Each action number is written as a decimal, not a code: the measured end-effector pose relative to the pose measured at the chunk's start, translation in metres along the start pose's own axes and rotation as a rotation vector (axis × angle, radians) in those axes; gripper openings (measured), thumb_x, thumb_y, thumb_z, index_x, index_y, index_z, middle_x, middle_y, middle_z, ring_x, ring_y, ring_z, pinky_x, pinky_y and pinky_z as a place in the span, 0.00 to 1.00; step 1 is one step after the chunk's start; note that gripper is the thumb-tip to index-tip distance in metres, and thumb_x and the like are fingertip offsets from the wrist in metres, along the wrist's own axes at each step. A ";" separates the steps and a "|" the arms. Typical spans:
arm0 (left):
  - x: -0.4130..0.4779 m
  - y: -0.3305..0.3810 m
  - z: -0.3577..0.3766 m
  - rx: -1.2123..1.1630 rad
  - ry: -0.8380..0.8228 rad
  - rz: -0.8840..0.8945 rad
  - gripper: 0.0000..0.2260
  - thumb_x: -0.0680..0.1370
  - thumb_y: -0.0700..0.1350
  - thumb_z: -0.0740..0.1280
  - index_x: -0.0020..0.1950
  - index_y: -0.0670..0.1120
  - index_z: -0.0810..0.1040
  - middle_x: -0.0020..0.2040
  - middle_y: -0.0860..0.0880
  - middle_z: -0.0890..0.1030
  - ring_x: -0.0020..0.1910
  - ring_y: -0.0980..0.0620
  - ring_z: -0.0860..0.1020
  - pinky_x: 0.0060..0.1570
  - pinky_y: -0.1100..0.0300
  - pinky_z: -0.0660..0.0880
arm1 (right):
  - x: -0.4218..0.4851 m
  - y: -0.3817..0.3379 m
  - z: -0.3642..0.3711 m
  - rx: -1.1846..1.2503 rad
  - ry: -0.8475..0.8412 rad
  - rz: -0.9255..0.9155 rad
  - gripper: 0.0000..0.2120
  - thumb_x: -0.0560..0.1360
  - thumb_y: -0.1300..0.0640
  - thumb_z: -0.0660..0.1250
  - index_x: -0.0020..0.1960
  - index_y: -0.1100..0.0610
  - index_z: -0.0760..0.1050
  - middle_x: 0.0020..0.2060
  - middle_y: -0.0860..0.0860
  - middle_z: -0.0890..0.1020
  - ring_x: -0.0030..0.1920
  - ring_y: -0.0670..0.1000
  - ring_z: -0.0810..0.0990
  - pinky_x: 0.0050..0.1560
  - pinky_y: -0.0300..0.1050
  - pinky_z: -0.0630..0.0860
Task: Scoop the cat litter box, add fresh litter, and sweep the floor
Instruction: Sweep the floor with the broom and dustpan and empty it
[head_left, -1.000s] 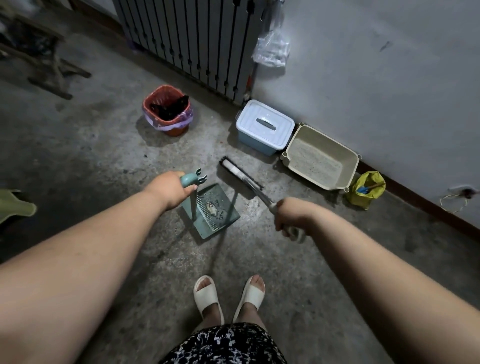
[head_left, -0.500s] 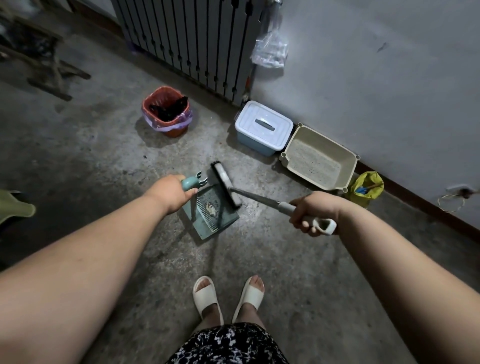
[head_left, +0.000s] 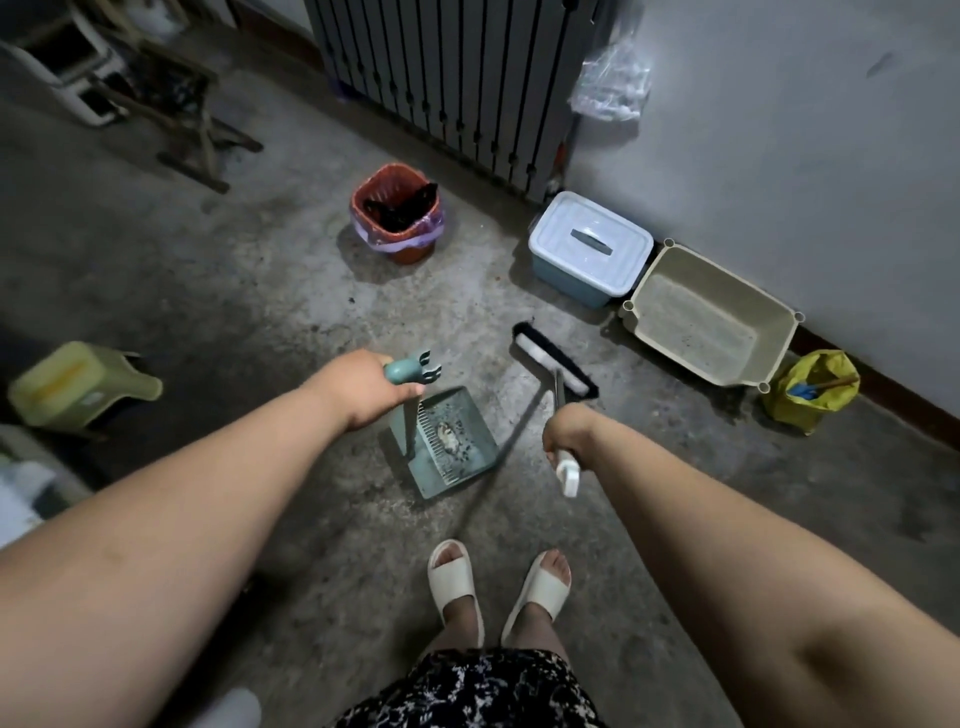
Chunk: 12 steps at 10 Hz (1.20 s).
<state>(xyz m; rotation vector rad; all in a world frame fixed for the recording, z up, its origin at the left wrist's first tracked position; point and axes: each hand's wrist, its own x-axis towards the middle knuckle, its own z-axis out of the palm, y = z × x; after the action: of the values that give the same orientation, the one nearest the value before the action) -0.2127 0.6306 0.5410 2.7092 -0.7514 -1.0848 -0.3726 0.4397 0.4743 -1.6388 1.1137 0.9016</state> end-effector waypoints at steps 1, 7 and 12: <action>-0.006 -0.008 0.000 0.031 0.001 -0.015 0.17 0.76 0.55 0.66 0.54 0.42 0.79 0.51 0.42 0.82 0.50 0.43 0.78 0.44 0.60 0.68 | -0.004 0.015 0.005 -0.115 0.052 0.016 0.16 0.75 0.65 0.61 0.62 0.66 0.74 0.44 0.56 0.74 0.44 0.53 0.72 0.47 0.44 0.75; -0.001 0.053 0.016 0.150 0.003 0.024 0.17 0.77 0.54 0.64 0.54 0.41 0.78 0.53 0.39 0.80 0.52 0.41 0.78 0.44 0.59 0.68 | -0.032 0.068 -0.055 -0.272 0.075 0.109 0.10 0.73 0.70 0.62 0.54 0.71 0.72 0.28 0.61 0.75 0.21 0.54 0.75 0.20 0.39 0.70; -0.003 0.039 0.020 0.163 0.032 0.036 0.16 0.77 0.53 0.65 0.56 0.41 0.78 0.54 0.39 0.81 0.52 0.40 0.78 0.46 0.59 0.70 | -0.060 0.063 -0.058 0.469 -0.323 0.220 0.07 0.77 0.65 0.52 0.41 0.58 0.64 0.19 0.53 0.67 0.16 0.47 0.66 0.17 0.32 0.64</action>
<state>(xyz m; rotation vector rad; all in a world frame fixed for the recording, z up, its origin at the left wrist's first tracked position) -0.2443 0.5993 0.5395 2.8267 -0.9177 -1.0110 -0.4471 0.3909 0.5287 -0.9660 1.1811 0.9200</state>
